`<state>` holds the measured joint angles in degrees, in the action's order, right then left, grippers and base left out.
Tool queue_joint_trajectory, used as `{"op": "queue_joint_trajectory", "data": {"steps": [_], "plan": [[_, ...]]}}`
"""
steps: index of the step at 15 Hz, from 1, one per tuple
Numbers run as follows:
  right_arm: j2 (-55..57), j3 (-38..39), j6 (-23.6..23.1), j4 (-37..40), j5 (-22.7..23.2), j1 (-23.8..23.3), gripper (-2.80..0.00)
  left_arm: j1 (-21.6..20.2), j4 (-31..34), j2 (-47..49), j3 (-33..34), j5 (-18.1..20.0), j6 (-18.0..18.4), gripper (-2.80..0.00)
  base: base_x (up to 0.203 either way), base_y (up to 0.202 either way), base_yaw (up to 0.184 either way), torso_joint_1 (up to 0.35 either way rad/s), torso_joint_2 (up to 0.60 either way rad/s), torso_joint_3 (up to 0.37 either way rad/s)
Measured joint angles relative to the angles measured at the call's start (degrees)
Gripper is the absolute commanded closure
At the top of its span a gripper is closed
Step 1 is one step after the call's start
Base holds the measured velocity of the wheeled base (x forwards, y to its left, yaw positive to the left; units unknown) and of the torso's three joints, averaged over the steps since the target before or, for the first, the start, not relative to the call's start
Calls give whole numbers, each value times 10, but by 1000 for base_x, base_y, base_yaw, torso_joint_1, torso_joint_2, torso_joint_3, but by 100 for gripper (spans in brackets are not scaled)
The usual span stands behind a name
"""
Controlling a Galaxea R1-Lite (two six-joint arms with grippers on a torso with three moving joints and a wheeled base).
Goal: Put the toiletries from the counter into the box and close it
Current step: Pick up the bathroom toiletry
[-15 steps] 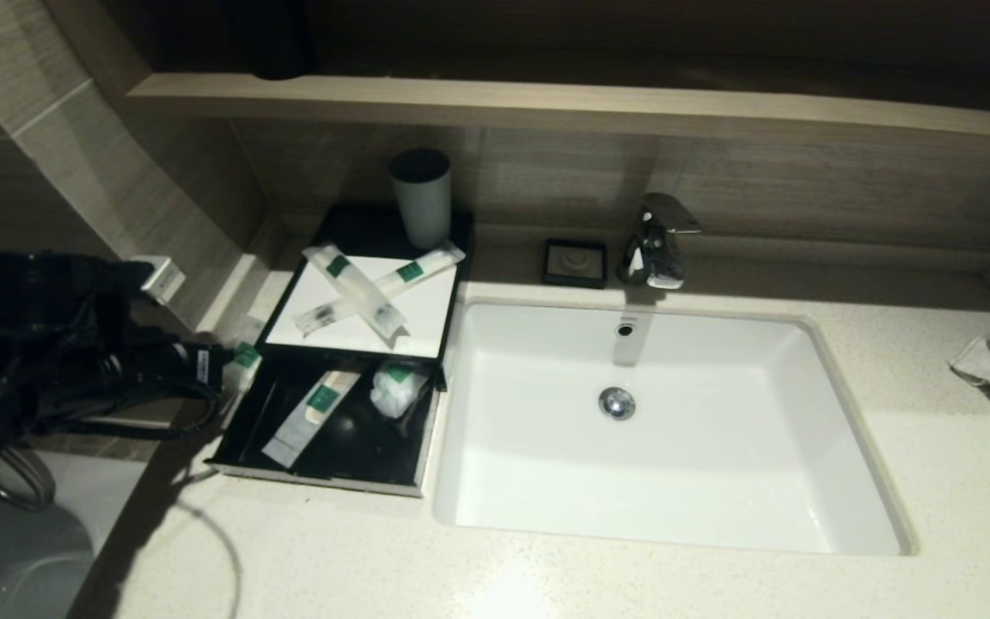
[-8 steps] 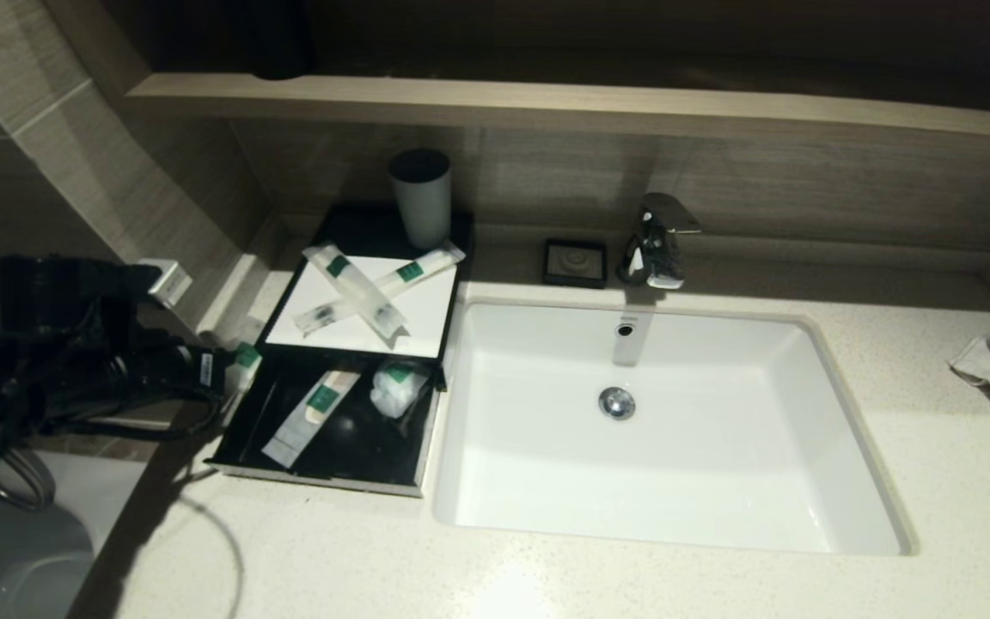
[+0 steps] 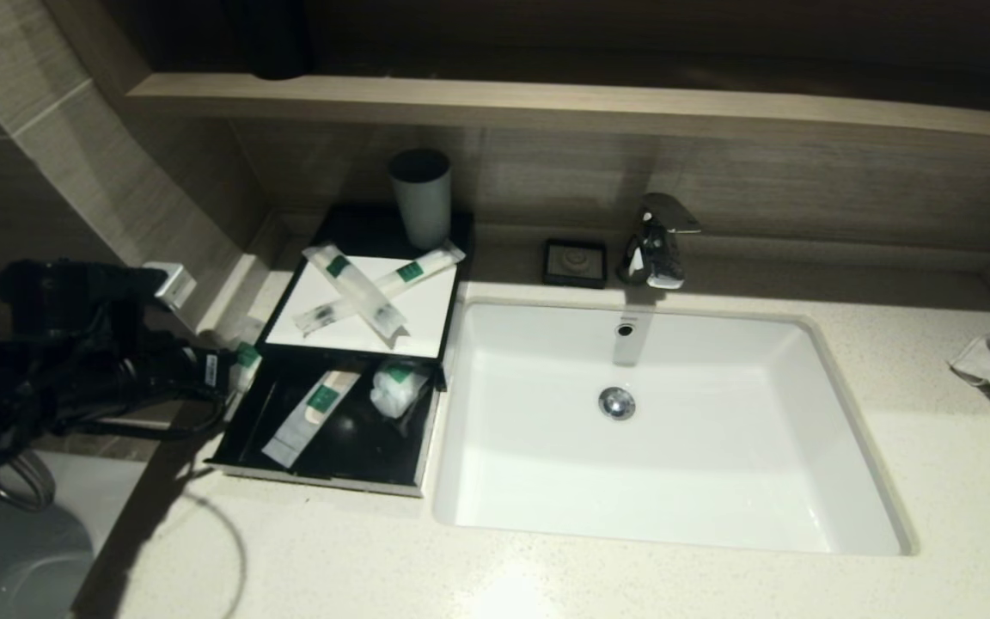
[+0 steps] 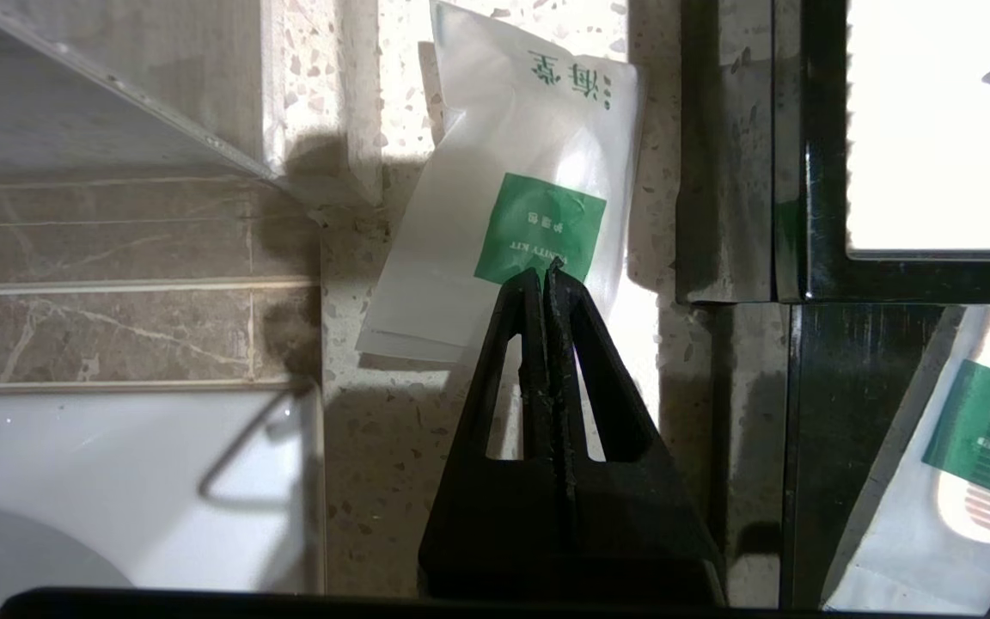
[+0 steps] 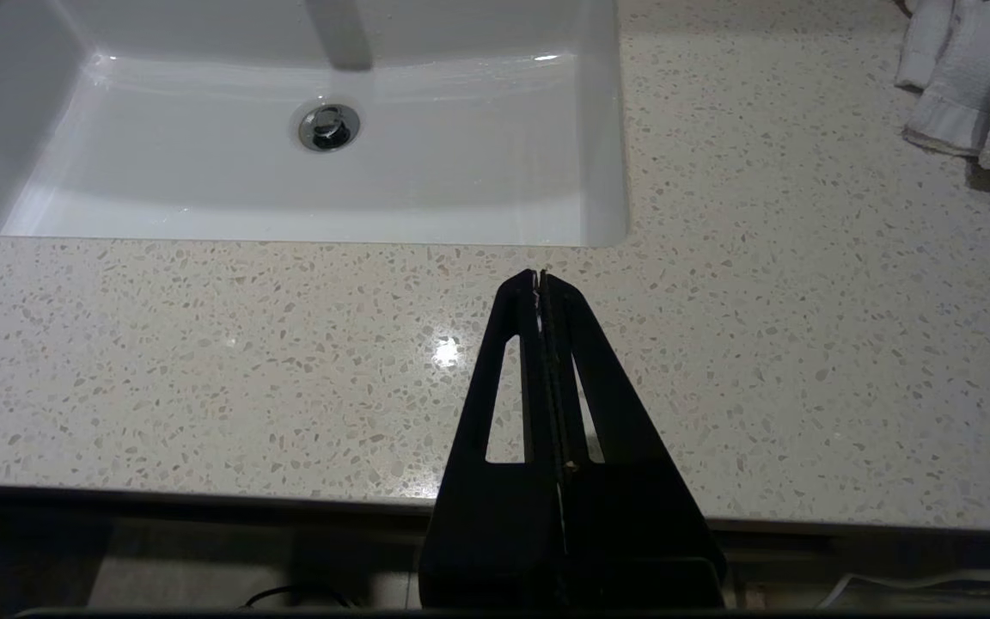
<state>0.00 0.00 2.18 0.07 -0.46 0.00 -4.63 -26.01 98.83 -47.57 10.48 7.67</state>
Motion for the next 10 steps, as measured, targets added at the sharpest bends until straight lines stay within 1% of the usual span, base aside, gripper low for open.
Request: {"op": "queue_joint_trajectory", "data": {"steps": [4,10], "plan": [[0,0,0,0,0,0,0,0,-18,7,-1,0,5,0,0,0,0,0,0,0],[0,0,0,0,0,0,0,0,-25,15,-2,-1,6,0,0,0,0,0,0,0]]}}
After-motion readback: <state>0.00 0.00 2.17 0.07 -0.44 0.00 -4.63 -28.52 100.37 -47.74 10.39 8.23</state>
